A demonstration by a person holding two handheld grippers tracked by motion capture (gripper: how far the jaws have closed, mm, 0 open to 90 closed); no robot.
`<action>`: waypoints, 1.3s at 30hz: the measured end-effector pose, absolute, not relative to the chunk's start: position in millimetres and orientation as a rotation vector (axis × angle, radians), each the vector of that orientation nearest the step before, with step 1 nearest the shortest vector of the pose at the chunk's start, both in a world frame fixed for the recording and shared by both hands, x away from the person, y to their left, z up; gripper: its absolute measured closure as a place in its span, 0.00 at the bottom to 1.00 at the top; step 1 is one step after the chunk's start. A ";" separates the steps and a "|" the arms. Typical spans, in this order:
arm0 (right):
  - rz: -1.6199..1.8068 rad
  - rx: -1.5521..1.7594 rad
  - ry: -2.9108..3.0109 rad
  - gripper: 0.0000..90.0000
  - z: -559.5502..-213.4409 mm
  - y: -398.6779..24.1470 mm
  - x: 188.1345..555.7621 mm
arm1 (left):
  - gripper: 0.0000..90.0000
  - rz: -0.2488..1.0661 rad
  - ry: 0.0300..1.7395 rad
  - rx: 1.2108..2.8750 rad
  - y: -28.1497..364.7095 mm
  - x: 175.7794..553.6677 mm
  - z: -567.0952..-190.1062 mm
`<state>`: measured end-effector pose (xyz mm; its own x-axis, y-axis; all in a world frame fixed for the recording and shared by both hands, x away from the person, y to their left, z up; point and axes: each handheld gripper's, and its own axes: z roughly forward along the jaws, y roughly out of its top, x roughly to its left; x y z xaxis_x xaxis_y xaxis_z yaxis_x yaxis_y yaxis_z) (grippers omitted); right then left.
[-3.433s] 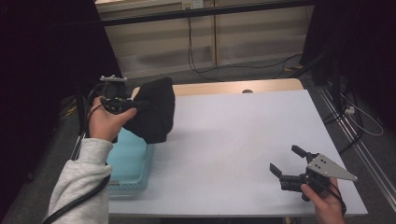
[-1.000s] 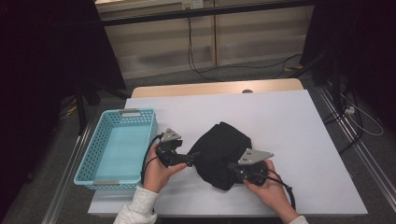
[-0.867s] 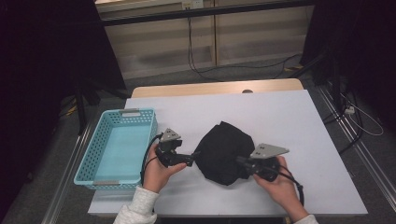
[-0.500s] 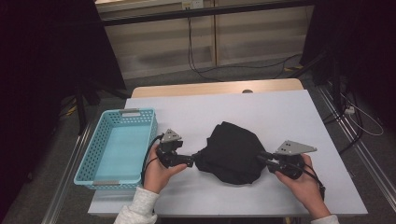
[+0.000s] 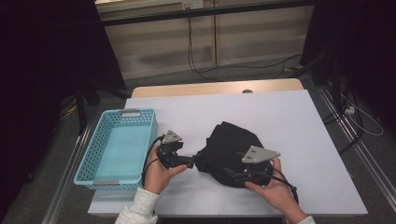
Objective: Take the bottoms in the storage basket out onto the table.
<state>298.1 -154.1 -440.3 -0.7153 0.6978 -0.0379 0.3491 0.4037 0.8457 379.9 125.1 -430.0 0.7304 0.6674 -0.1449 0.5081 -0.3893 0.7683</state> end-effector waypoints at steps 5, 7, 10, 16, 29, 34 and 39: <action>1.153 0.892 2.293 0.44 -453.0 -146.0 302.7 | 0.15 0.233 0.891 2.069 126.1 379.2 -430.7; 1.145 0.881 2.294 0.49 -453.7 -146.5 303.2 | 0.16 0.228 0.898 2.070 126.8 378.8 -430.7; 1.206 0.908 2.284 0.87 -452.9 -155.6 303.5 | 0.17 0.233 0.900 2.072 126.9 378.6 -430.7; 1.294 0.974 2.217 0.91 -439.8 -175.2 301.8 | 0.17 0.238 0.888 2.083 126.4 379.5 -431.0; 1.369 1.192 1.995 0.91 -428.2 -248.7 292.4 | 0.17 0.231 0.890 2.079 121.2 383.5 -432.1; 1.298 1.244 1.993 0.91 -435.0 -265.1 286.7 | 0.17 0.216 0.880 2.079 112.8 386.5 -435.2; 1.208 1.317 1.999 0.90 -444.3 -279.3 281.1 | 0.18 0.211 0.862 2.093 103.0 391.0 -437.0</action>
<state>281.1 -279.3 -444.3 -0.4385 0.8944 0.0886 0.4940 0.1575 0.8551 391.0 103.0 -437.0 0.7494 0.6453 -0.1485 0.5036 -0.4099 0.7605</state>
